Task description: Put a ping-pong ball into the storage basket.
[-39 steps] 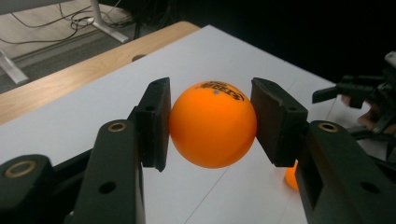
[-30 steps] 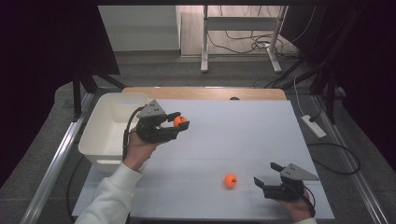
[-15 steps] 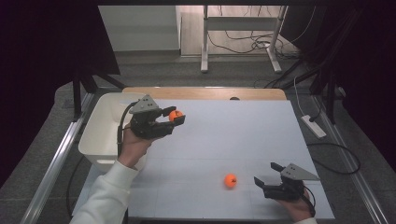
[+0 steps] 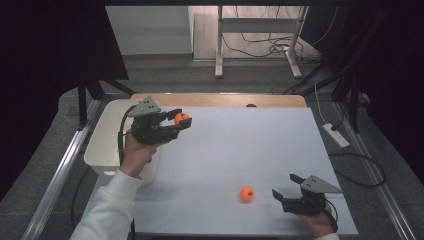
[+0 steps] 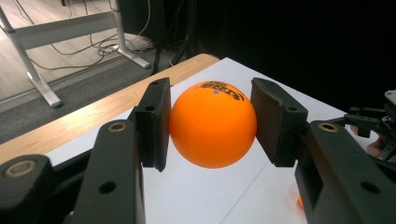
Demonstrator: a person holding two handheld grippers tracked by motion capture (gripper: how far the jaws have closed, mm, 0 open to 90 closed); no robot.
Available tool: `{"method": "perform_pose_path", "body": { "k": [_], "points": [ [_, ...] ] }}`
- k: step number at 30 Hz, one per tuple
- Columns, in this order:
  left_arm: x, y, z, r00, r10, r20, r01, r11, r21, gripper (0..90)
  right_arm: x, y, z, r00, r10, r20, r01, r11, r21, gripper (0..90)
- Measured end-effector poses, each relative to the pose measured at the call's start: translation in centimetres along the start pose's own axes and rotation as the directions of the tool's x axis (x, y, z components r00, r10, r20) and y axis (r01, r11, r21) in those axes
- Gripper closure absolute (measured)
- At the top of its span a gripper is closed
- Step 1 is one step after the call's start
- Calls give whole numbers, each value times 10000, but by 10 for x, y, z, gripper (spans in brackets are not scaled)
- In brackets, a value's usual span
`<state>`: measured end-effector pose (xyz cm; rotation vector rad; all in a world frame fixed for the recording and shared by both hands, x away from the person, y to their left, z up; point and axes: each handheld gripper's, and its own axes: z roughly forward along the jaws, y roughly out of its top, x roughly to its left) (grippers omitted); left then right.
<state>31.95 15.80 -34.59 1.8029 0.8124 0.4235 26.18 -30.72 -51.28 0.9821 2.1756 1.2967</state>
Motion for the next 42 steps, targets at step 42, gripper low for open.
{"method": "perform_pose_path", "body": {
  "k": [42],
  "points": [
    [33,-4,-28,9914,-776,-1052,739,9965,-391,505,0,0,0,10000,-24,63,24,10000,17,118]
  ]
}}
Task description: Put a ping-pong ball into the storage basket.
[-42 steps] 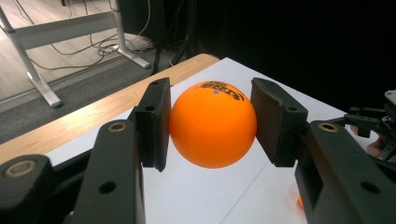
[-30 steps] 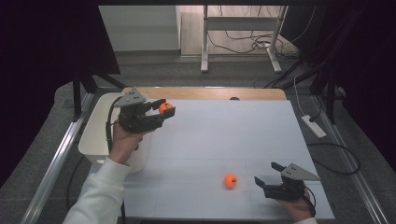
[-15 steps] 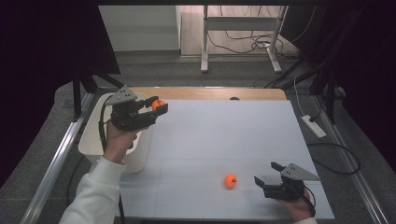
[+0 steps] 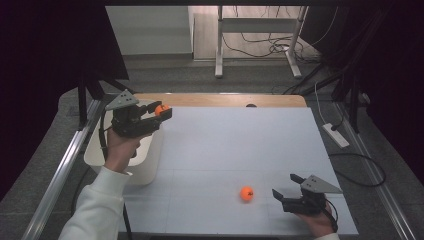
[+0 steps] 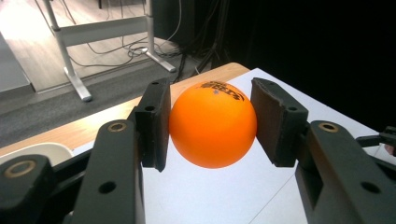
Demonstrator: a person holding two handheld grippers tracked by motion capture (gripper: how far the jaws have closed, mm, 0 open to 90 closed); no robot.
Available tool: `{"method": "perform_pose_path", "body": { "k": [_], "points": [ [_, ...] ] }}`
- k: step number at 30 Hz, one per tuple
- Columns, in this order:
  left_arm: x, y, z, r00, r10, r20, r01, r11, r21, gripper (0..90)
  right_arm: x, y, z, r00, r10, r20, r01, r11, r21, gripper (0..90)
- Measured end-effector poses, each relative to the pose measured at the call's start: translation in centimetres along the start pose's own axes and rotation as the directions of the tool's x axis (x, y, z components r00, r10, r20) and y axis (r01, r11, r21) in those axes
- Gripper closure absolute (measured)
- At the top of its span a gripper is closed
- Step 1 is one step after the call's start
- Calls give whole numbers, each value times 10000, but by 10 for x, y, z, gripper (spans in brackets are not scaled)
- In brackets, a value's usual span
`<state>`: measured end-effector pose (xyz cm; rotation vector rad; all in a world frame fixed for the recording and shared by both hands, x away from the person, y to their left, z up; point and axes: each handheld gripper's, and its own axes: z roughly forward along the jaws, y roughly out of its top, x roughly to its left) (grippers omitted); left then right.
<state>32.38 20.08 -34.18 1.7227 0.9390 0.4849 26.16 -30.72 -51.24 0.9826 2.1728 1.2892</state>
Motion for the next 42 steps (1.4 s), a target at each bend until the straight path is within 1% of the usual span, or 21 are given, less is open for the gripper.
{"method": "perform_pose_path", "body": {
  "k": [4,11,18,20,21,22,23,24,26,30,32,35,36,37,39,41,42],
  "points": [
    [3,-1,-1,10000,-53,-46,53,10000,-12,505,0,0,0,10000,6,2,-6,10000,7,118],
    [7,-1,-2,9994,-32,-333,26,9998,-185,505,0,0,0,10000,2,5,-2,10000,3,118],
    [19,-2,-2,9976,-189,-662,182,9998,-120,505,0,0,0,10000,0,6,0,10000,8,118],
    [20,-3,-1,9972,-174,-721,167,9998,-109,505,0,0,0,10000,-2,20,2,10000,12,118],
    [23,-3,1,9955,-91,-941,87,10000,-46,505,0,0,0,10000,-6,9,6,10000,6,118],
    [23,-3,1,9955,-91,-941,87,10000,-46,505,0,0,0,10000,-6,9,6,10000,6,118],
    [26,-4,2,9945,-135,-1042,133,9999,-34,505,0,0,0,10000,-18,19,18,10000,22,118],
    [26,-4,2,9945,-135,-1042,133,9999,-34,505,0,0,0,10000,-18,19,18,10000,22,118],
    [29,-4,2,9931,-113,-1170,114,9999,-3,505,0,0,0,10000,-3,29,3,10000,25,118],
    [37,-7,1,9899,-252,-1399,255,9997,4,505,-1,0,1,10000,-7,37,7,10000,40,119],
    [38,-7,1,9890,-287,-1452,291,9996,2,505,0,0,1,10000,-7,34,7,10000,41,119],
    [45,-9,1,9850,-399,-1680,407,9992,10,505,0,0,1,10000,-6,22,6,10000,56,119],
    [45,-9,1,9850,-399,-1680,407,9992,10,505,0,0,1,10000,-6,22,6,10000,56,119],
    [50,-10,0,9823,-450,-1819,467,9989,47,505,0,0,1,10000,-29,-10,29,10000,41,119],
    [51,-10,0,9814,-469,-1864,488,9988,56,505,0,0,1,10000,-45,-15,46,10000,46,119],
    [57,-12,-2,9775,-557,-2033,580,9983,55,505,0,0,1,10000,-22,19,21,10000,72,119],
    [57,-12,-2,9775,-557,-2033,580,9983,55,505,0,0,1,10000,-5,30,5,10000,68,119]
  ]
}}
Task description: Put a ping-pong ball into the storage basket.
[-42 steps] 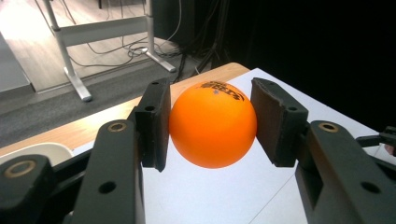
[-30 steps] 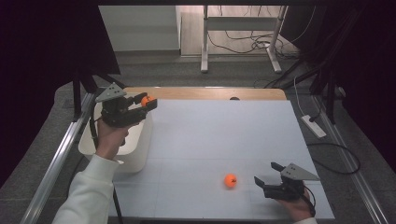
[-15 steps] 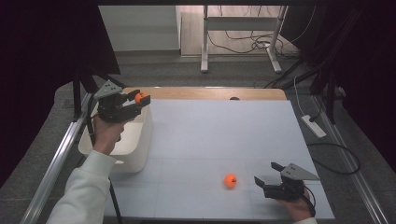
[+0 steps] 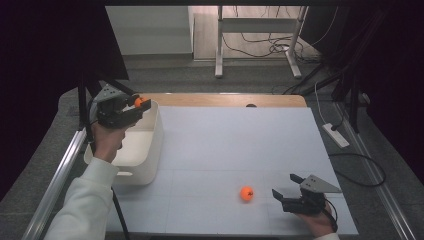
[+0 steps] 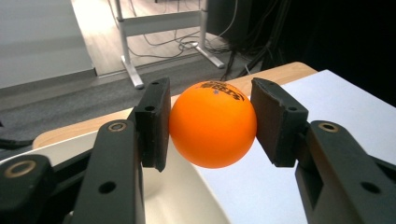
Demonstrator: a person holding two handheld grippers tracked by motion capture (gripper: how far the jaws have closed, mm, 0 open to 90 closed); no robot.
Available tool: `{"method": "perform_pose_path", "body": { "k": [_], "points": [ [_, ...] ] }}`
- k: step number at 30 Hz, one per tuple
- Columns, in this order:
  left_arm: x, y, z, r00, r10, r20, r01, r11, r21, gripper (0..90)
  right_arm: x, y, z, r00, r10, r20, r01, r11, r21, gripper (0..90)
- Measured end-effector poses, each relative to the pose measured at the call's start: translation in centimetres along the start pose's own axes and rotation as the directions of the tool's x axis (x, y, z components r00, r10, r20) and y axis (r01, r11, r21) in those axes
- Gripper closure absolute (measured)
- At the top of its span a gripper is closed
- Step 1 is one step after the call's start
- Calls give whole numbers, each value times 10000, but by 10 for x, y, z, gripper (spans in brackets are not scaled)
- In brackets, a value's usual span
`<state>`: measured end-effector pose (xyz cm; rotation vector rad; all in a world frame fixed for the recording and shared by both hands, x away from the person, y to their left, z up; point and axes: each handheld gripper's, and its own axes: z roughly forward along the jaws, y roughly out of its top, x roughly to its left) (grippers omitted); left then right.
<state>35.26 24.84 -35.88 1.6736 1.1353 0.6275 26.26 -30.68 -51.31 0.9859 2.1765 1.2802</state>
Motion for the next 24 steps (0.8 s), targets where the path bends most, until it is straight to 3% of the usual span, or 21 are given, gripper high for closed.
{"method": "perform_pose_path", "body": {
  "k": [11,24],
  "points": [
    [17,-3,-1,9988,-265,-424,275,9994,231,505,0,0,0,10000,-21,11,21,10000,-11,119],
    [26,-5,8,9972,-346,-662,395,9965,735,504,0,0,0,10000,-14,-20,14,10000,-42,119]
  ]
}}
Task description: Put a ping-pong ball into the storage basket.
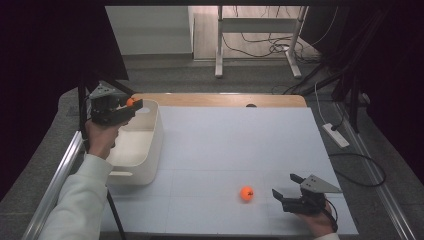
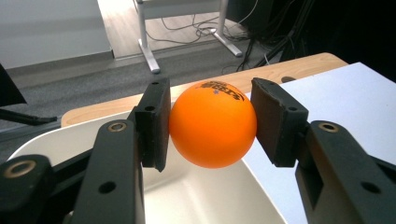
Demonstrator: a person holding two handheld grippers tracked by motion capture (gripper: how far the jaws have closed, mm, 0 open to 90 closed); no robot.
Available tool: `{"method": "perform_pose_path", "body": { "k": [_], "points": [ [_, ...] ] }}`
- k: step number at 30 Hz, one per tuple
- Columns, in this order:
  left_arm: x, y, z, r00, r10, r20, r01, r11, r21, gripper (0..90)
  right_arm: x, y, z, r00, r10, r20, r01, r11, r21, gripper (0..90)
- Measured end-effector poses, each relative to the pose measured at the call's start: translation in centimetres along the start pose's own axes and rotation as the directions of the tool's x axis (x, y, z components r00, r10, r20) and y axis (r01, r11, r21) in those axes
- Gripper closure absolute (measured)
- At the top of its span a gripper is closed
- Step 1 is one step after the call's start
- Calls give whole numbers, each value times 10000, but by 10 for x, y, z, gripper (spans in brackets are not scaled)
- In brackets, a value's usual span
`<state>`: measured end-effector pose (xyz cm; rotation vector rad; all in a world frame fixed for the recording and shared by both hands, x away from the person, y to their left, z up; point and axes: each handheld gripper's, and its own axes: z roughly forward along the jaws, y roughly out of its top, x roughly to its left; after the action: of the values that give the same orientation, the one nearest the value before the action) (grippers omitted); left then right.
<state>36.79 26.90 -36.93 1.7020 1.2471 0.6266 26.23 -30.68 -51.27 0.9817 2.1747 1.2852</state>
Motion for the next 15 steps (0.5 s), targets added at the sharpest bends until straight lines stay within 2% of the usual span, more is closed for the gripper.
{"method": "perform_pose_path", "body": {
  "k": [7,10,15],
  "points": [
    [6,0,9,9997,8,-246,5,9985,541,504,0,0,1,10000,-10,11,10,10000,26,119],
    [7,-2,15,9991,148,-388,-112,9957,922,504,0,0,1,10000,67,40,-67,10000,32,119],
    [8,-5,25,9990,130,-419,-69,9899,1417,504,0,0,2,10000,46,-7,-46,10000,58,119]
  ]
}}
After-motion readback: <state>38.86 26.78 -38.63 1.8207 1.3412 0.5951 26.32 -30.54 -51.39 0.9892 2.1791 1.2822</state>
